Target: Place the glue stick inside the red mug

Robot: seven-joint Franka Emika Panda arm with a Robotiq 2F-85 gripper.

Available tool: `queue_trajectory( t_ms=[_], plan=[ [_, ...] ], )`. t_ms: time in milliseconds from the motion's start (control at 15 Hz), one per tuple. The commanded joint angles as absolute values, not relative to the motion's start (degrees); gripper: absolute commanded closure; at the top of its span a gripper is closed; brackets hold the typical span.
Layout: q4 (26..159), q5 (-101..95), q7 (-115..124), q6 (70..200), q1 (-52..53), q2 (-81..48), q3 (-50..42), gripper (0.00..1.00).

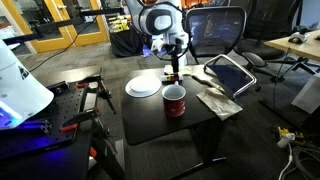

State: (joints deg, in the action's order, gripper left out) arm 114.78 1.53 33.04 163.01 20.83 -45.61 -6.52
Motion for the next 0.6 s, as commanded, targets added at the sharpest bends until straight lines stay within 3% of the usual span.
queue_trajectory(
  t_ms=[0,67,200,533],
  plan=[
    [113.3,3.4,34.4,164.2,22.7,-47.4,-7.9,0.00],
    [113.2,3.7,34.4,164.3,22.9,-47.7,-8.0,0.25],
    [113.0,4.2,34.4,164.3,23.1,-47.9,-8.1,0.32],
    [112.6,4.9,34.3,164.6,23.4,-48.4,-8.1,0.73]
  ],
)
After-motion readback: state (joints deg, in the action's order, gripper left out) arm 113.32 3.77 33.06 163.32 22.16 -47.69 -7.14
